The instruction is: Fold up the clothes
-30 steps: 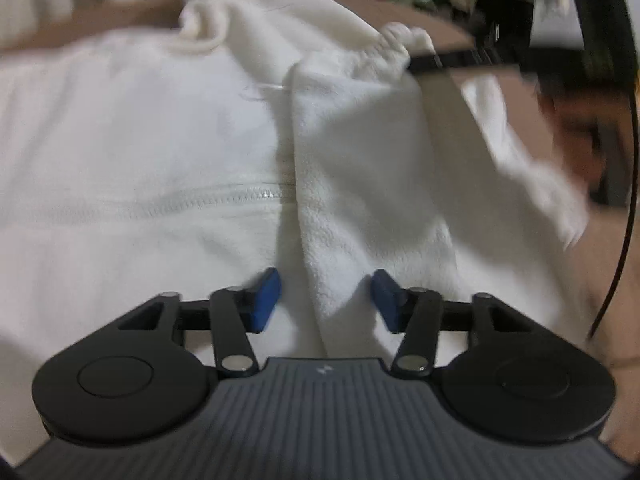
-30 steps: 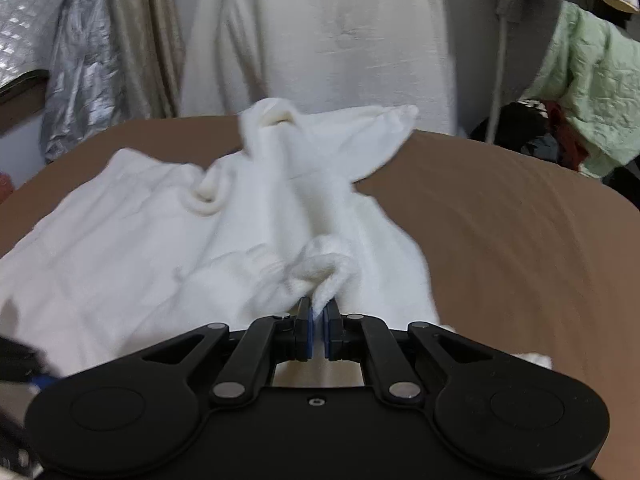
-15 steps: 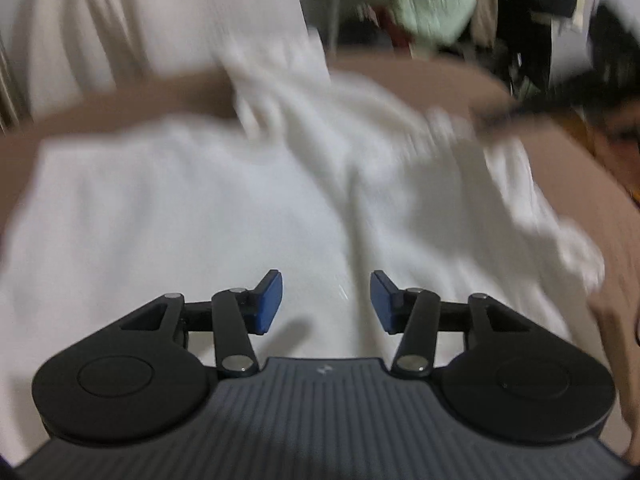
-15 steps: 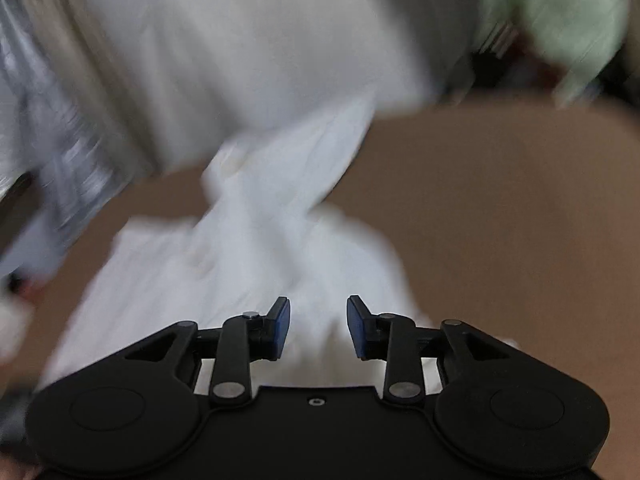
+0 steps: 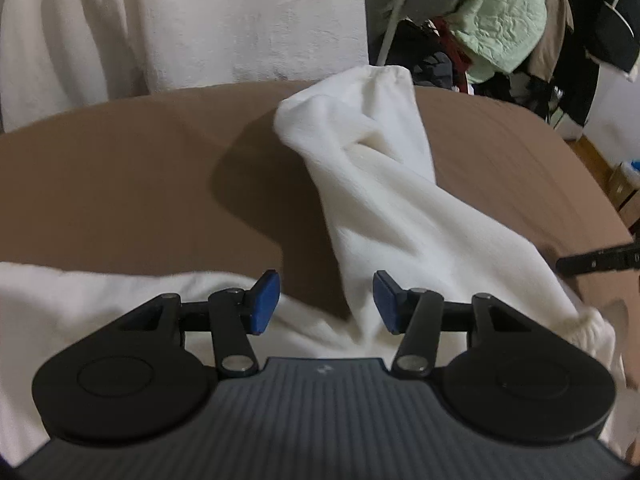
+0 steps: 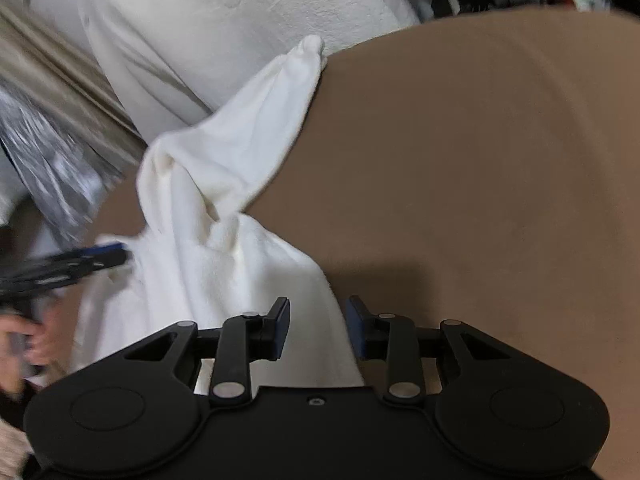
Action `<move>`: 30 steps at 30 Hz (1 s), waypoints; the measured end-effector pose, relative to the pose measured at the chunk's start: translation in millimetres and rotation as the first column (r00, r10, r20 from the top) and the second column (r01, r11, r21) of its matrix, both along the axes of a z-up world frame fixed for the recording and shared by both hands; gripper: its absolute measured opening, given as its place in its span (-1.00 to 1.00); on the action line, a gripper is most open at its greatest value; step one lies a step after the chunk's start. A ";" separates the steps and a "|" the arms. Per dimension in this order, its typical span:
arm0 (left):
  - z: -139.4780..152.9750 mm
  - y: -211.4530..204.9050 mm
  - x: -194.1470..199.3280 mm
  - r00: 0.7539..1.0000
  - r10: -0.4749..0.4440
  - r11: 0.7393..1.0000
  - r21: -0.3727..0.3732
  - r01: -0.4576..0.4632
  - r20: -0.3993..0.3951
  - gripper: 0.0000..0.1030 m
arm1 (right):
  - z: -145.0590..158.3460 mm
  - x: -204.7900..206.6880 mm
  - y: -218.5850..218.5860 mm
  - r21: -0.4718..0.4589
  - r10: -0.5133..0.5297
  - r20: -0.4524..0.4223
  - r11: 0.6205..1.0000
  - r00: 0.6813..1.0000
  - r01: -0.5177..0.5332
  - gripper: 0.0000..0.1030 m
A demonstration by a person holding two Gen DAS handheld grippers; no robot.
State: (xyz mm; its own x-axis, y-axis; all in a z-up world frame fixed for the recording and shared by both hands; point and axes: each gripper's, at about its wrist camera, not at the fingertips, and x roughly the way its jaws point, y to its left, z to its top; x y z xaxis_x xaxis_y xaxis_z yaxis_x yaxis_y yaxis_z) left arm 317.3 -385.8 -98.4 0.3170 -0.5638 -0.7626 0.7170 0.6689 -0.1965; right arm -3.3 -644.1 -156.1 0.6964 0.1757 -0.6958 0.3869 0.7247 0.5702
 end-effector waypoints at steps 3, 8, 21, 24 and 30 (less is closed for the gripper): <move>-16.5 4.1 9.0 0.999 0.028 1.000 -0.012 -0.028 -0.016 -0.01 | -14.0 16.0 -5.6 0.051 -0.052 0.021 0.997 0.998 0.051 0.16; -34.1 14.8 8.9 1.000 0.022 1.000 0.002 -0.022 -0.007 -0.01 | -32.5 48.6 14.0 0.098 0.003 0.052 0.995 0.999 -0.008 0.16; -12.4 35.7 -9.1 0.953 0.107 0.977 0.149 -0.154 0.284 0.19 | 33.8 43.7 72.4 -0.605 -0.198 -0.023 0.783 0.980 0.144 -0.86; -15.3 59.5 12.1 0.935 0.213 0.952 0.155 -0.264 0.283 0.23 | 16.0 39.7 74.9 -0.597 -0.164 -0.065 0.796 0.984 0.093 -0.83; -27.0 138.4 67.5 0.885 0.437 0.884 0.108 -0.455 0.158 0.44 | 26.5 0.3 43.2 -0.405 -0.185 0.082 0.891 0.979 0.203 -0.17</move>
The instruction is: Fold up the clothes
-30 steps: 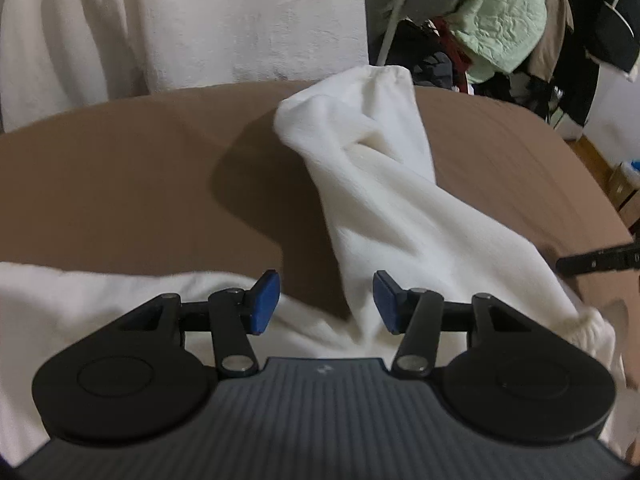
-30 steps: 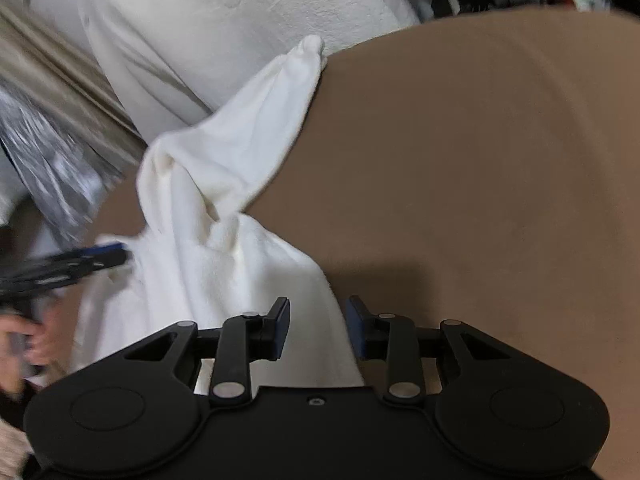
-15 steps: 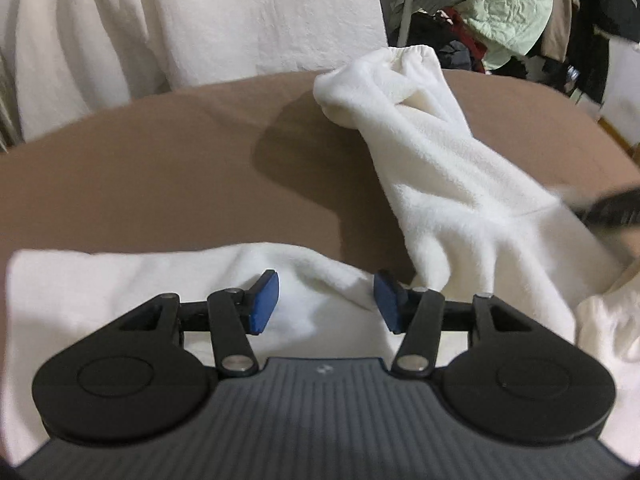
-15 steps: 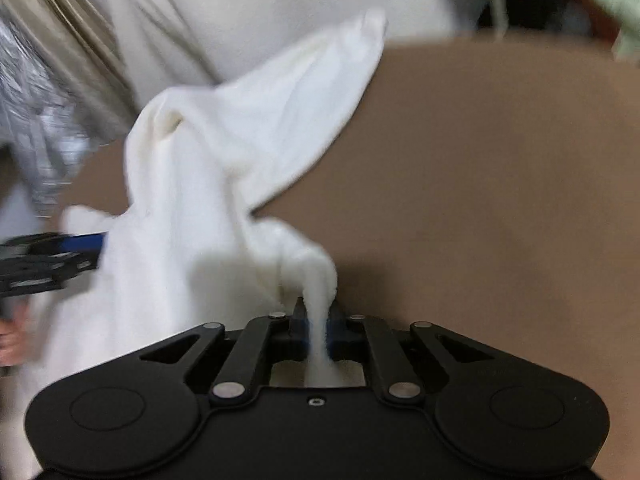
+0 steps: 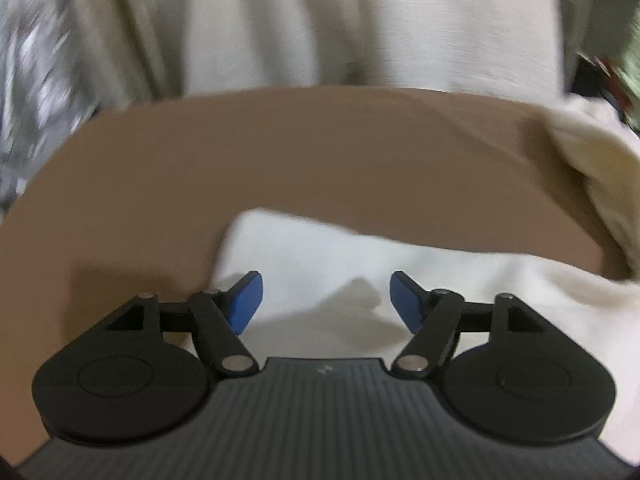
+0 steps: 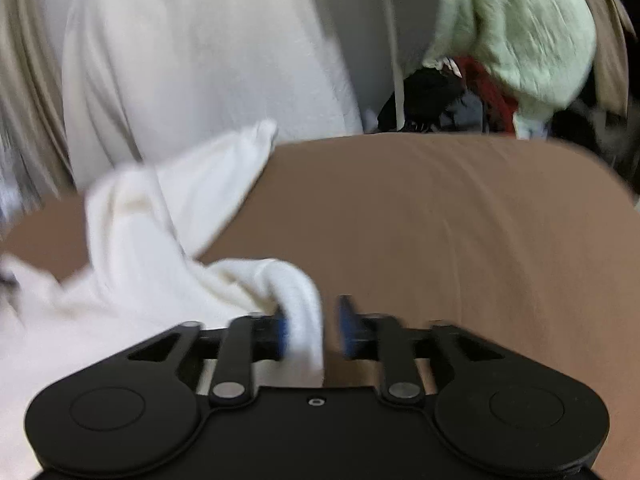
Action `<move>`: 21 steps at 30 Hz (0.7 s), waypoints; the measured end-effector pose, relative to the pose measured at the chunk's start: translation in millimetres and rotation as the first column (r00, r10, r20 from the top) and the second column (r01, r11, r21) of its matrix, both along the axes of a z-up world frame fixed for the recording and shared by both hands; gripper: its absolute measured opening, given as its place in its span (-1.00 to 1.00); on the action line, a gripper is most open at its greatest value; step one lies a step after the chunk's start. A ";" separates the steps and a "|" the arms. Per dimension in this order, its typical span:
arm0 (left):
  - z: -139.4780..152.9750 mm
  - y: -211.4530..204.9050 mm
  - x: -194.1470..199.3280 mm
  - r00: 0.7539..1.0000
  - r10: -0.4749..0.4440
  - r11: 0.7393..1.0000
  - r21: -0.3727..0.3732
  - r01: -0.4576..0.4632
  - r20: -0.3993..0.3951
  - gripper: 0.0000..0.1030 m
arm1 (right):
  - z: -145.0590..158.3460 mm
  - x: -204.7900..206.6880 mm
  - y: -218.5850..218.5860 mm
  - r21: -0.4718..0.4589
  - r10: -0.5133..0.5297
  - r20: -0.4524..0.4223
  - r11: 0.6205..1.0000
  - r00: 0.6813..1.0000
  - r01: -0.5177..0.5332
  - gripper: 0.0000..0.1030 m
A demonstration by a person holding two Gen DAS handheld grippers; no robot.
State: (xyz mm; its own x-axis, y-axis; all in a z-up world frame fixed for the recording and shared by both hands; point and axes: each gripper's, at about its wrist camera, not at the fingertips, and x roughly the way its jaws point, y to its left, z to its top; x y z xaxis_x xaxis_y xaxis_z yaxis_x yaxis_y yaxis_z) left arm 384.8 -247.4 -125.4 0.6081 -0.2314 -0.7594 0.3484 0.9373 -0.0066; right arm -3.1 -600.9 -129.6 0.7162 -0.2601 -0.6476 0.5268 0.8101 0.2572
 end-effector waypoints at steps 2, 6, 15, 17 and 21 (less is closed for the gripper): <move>-8.3 19.4 16.9 0.997 0.029 0.996 -0.084 -0.035 -0.066 0.52 | -2.2 -13.9 -8.1 0.093 0.011 0.020 0.996 1.000 -0.013 -0.14; -26.7 47.7 47.8 0.977 0.045 0.969 -0.229 -0.093 -0.207 0.70 | -4.6 -41.8 -11.7 0.145 0.080 0.023 0.986 0.997 -0.083 -0.13; -34.3 -24.3 41.2 0.990 -0.081 0.994 0.070 0.090 -0.113 -0.10 | -28.2 -113.5 -7.9 0.264 0.151 0.001 0.954 0.989 -0.146 0.08; -24.7 -37.4 31.1 0.995 -0.071 0.992 0.097 0.079 -0.077 -0.78 | -37.1 -117.5 -2.4 0.291 0.160 0.002 0.945 0.987 -0.153 0.26; -11.1 -52.2 18.3 0.998 -0.025 0.978 0.209 0.012 0.059 -0.77 | -46.4 -112.8 12.2 0.247 0.167 0.001 0.955 0.986 -0.162 0.19</move>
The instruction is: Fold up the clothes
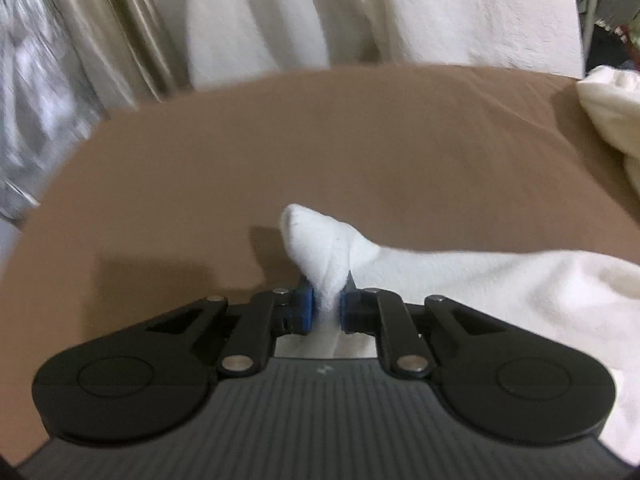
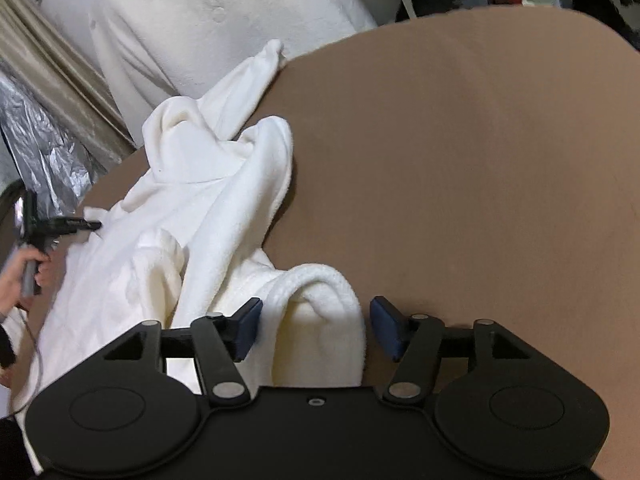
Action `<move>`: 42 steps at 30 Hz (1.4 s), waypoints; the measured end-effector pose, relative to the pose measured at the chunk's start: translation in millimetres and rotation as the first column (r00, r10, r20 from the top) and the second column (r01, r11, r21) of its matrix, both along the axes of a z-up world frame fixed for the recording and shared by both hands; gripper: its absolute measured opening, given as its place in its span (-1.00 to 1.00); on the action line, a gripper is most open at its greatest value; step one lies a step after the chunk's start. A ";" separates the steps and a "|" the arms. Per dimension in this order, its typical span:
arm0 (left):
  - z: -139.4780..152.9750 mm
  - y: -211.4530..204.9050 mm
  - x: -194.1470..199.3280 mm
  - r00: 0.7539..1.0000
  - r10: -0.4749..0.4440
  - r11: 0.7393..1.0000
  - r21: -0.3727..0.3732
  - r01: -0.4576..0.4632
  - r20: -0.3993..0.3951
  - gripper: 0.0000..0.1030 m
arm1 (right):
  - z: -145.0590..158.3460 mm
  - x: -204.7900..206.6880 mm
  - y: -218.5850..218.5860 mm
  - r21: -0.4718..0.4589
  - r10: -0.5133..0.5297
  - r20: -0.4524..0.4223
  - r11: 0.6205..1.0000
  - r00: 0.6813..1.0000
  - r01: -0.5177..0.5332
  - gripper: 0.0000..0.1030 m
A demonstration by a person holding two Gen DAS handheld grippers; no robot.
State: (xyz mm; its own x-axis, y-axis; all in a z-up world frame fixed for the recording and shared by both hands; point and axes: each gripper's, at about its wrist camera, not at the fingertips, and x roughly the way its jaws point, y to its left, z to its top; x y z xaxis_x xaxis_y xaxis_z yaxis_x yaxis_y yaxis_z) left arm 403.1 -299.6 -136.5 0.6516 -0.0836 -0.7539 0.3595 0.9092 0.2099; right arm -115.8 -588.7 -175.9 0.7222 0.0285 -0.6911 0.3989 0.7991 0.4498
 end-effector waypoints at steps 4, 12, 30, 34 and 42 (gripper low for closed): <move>-2.5 -10.9 -5.9 0.998 0.013 0.998 0.067 -0.018 0.067 -0.77 | 15.7 5.2 33.2 -0.214 -0.076 -0.032 0.975 0.997 0.067 -0.68; -19.7 -13.2 -4.7 0.999 0.031 0.992 0.122 -0.035 0.037 -0.68 | 8.4 -12.1 38.8 -0.383 -0.259 -0.101 0.901 0.960 0.203 -0.69; 52.3 -137.6 -11.3 0.945 -0.298 0.797 -0.581 0.168 -0.135 0.71 | 62.8 14.8 -1.2 -0.220 -0.132 0.097 0.964 0.987 0.150 -0.11; 26.5 -193.3 0.0 0.897 -0.317 0.801 -0.593 0.080 -0.307 0.71 | 58.8 25.8 6.0 -0.047 -0.050 0.191 0.997 0.980 0.060 -0.11; 22.1 -237.9 -19.0 0.851 -0.443 0.781 -0.588 0.211 -0.283 -0.78 | 38.9 55.3 52.9 0.081 0.247 0.212 0.960 0.946 -0.268 -0.11</move>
State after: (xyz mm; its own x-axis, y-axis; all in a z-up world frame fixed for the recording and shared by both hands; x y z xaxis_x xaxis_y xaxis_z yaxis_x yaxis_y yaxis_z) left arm 384.0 -537.4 -114.3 0.1739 -0.6861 -0.7064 0.5984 0.6433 -0.4775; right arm -60.5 -535.8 -137.1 0.8021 0.2978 -0.5177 0.0802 0.8053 0.5875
